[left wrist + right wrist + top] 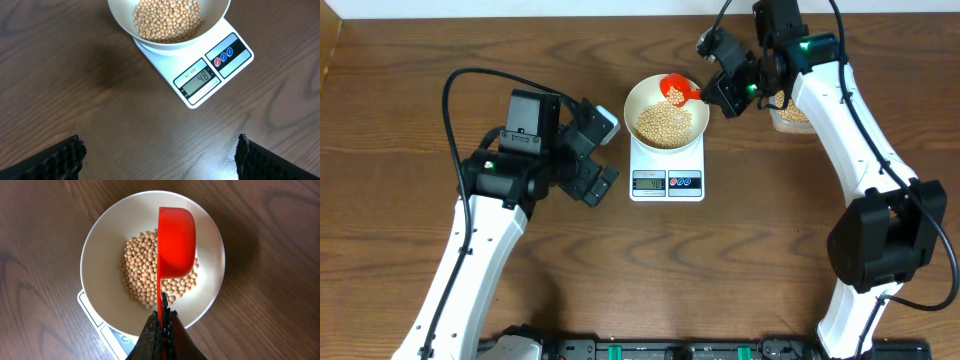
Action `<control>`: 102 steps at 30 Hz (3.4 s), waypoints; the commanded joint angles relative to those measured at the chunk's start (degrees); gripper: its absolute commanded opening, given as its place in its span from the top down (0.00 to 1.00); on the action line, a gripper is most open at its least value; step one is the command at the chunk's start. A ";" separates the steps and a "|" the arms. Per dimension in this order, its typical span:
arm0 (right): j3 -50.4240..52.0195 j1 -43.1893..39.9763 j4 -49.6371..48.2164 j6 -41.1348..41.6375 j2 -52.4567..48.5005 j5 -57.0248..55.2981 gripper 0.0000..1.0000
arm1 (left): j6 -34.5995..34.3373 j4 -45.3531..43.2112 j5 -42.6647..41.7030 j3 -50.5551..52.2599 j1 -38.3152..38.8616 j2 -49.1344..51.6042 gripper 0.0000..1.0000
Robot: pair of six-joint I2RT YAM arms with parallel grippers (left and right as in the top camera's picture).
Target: Scoop item into bowl and weigh 50g on scale
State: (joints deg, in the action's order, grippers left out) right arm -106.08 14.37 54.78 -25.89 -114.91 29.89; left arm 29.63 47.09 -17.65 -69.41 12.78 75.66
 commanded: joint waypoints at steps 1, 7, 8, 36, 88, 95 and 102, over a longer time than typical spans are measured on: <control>-0.81 -0.02 0.04 -3.23 1.31 0.07 0.99 | -0.52 0.00 0.20 -0.15 -0.15 0.33 0.02; -0.81 0.31 0.00 -4.68 1.31 -2.10 0.99 | -0.52 0.00 0.17 -0.15 -0.15 0.33 0.02; -0.81 0.39 -0.02 -4.70 1.31 -2.60 0.99 | -0.52 0.00 0.20 -0.15 -0.15 0.33 0.02; -0.81 1.46 -0.20 -6.21 1.31 -1.46 0.99 | -0.52 0.00 0.20 -0.15 -0.15 0.33 0.02; -0.81 1.64 -0.22 -11.54 1.31 -3.43 0.99 | -0.52 0.00 0.17 -0.15 -0.15 0.33 0.02; -0.81 2.36 -0.37 -13.97 1.31 -6.03 0.99 | -0.52 0.00 0.20 -0.15 -0.15 0.33 0.02; -0.81 2.56 -0.59 -14.51 1.31 -5.99 0.99 | -0.52 0.00 0.20 -0.15 -0.15 0.33 0.02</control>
State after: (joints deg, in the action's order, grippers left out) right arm -106.08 16.49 54.43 -39.22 -114.91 24.01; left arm 29.63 47.09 -17.65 -69.41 12.75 75.66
